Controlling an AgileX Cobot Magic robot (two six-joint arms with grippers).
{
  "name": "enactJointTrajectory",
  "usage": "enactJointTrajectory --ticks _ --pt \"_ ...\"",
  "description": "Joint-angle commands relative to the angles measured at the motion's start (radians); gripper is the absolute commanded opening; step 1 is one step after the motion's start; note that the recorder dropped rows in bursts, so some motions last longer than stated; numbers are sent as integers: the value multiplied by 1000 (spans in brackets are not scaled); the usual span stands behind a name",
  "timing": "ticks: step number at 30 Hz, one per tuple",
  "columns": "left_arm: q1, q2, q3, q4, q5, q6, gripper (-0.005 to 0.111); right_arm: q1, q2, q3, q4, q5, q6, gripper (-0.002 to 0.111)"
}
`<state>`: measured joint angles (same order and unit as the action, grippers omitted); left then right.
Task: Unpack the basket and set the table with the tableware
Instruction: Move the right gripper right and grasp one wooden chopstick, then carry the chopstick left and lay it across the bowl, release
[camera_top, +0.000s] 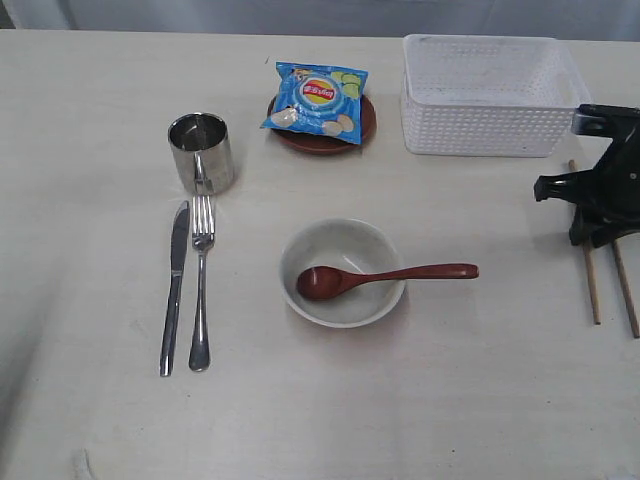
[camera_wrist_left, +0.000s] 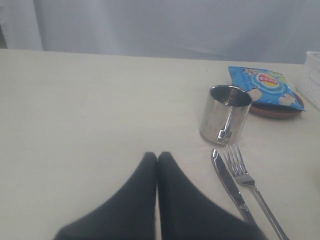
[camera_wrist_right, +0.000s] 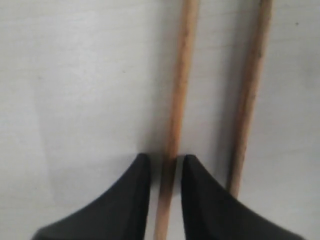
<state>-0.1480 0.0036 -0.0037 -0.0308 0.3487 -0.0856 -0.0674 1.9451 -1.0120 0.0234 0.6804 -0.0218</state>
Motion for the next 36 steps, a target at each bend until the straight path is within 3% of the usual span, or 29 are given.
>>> enactJointTrajectory --ticks 1,10,15,29,36 --pt "-5 -4 4 1 -2 3 0 0 49 13 23 -29 0 -1" --pt "-5 -4 4 1 -2 3 0 4 -81 13 133 49 0 -1" --pt "-5 -4 4 1 -2 3 0 71 -203 13 160 80 4 -1" --pt "-5 -4 4 1 -2 3 0 528 -436 13 266 193 100 -1" --pt "-5 -4 4 1 -2 3 0 728 -420 13 403 102 107 -1"
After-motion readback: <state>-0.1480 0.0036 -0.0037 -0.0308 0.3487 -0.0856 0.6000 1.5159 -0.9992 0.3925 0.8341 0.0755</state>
